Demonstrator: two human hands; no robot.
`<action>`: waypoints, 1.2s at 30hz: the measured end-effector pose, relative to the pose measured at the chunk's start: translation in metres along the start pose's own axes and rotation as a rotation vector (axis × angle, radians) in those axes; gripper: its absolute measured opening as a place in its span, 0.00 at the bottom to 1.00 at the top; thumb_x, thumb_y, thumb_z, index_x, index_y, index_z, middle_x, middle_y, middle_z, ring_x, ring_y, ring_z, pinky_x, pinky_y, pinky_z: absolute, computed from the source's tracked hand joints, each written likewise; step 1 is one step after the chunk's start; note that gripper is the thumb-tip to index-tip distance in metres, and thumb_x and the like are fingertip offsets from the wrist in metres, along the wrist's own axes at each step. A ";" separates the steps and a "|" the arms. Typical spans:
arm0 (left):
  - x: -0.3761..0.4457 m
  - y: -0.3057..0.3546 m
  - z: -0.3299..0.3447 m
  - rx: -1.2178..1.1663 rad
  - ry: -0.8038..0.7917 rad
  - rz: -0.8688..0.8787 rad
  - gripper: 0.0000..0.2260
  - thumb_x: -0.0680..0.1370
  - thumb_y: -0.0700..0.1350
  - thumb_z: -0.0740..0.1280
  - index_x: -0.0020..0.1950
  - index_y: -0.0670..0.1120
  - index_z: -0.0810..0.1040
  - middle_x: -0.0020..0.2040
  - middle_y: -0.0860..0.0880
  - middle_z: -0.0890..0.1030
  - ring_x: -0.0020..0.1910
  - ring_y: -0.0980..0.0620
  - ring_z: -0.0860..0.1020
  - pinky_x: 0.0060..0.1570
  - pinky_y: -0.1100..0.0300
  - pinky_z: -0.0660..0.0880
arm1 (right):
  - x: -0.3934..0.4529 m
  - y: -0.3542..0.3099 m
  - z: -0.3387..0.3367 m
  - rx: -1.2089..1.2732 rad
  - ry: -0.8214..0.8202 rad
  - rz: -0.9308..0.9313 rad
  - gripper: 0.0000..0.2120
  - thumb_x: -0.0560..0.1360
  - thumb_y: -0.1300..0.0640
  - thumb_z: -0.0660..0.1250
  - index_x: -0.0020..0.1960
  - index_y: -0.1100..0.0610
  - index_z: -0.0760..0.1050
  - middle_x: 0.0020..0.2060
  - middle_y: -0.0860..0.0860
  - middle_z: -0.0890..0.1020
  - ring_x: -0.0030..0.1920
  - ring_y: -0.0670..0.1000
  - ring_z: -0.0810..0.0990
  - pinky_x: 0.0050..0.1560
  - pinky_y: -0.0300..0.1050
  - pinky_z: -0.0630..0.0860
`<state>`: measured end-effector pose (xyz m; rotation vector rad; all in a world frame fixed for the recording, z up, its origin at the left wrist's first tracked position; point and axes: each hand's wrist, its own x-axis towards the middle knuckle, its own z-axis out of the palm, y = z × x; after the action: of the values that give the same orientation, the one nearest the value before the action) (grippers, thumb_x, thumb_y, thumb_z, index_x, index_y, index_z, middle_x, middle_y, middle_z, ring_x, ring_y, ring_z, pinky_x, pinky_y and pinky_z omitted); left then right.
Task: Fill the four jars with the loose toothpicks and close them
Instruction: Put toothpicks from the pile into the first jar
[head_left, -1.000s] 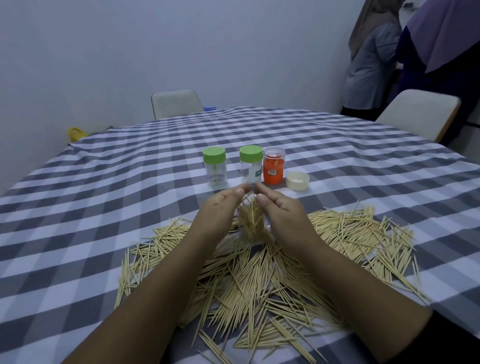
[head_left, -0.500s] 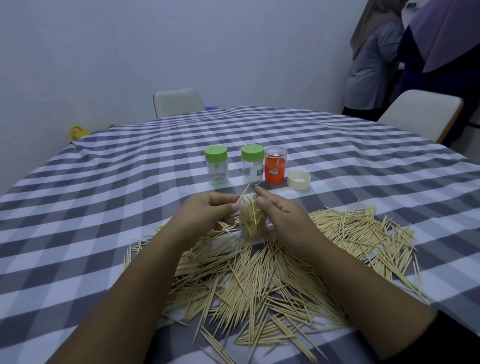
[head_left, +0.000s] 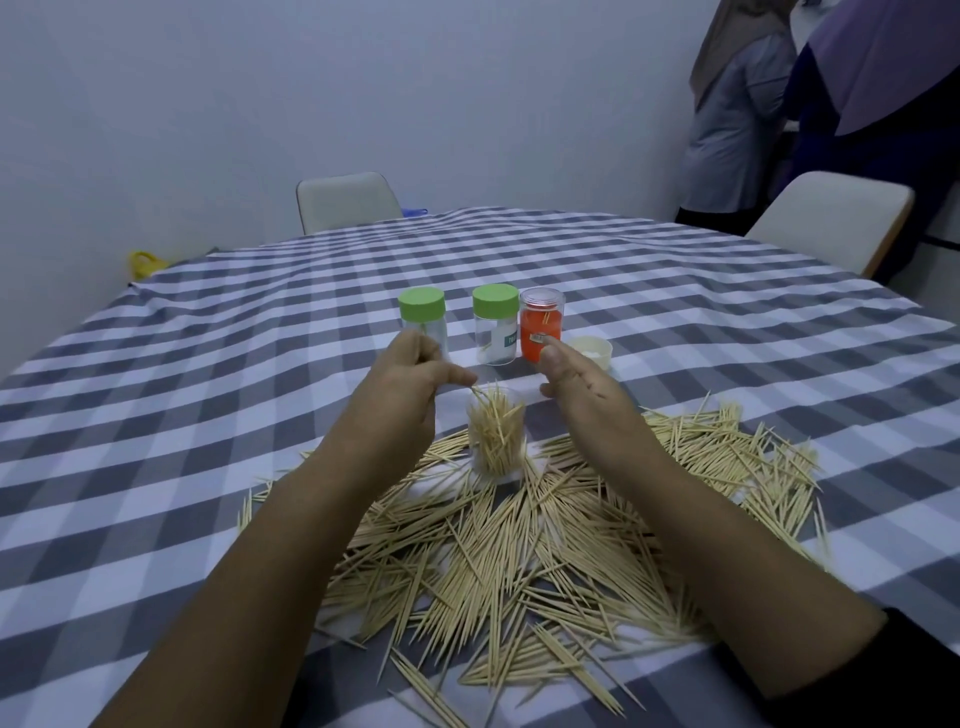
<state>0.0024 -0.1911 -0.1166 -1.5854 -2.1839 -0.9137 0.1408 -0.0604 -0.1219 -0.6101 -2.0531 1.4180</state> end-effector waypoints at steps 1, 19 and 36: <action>0.000 0.000 0.001 0.029 -0.006 0.035 0.16 0.76 0.27 0.59 0.53 0.41 0.82 0.45 0.50 0.68 0.48 0.49 0.73 0.49 0.54 0.75 | 0.001 0.000 -0.002 0.006 0.013 0.009 0.35 0.70 0.33 0.52 0.73 0.49 0.64 0.69 0.48 0.71 0.68 0.48 0.69 0.70 0.49 0.64; -0.008 0.008 0.028 -0.092 -0.268 -0.120 0.27 0.76 0.55 0.41 0.76 0.54 0.49 0.71 0.64 0.48 0.70 0.69 0.46 0.65 0.73 0.39 | 0.003 0.004 -0.014 -0.173 -0.106 0.073 0.22 0.81 0.44 0.53 0.70 0.53 0.69 0.66 0.48 0.73 0.66 0.47 0.69 0.58 0.39 0.62; -0.012 -0.009 0.001 0.101 -0.665 -0.451 0.28 0.78 0.46 0.59 0.77 0.52 0.56 0.74 0.50 0.66 0.71 0.50 0.66 0.63 0.60 0.64 | 0.000 0.005 -0.030 -1.049 -0.578 0.085 0.34 0.75 0.65 0.57 0.77 0.47 0.52 0.76 0.46 0.58 0.75 0.53 0.56 0.73 0.50 0.56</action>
<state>-0.0018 -0.2012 -0.1268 -1.5186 -3.0754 -0.3774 0.1611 -0.0384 -0.1178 -0.7235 -3.2503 0.4456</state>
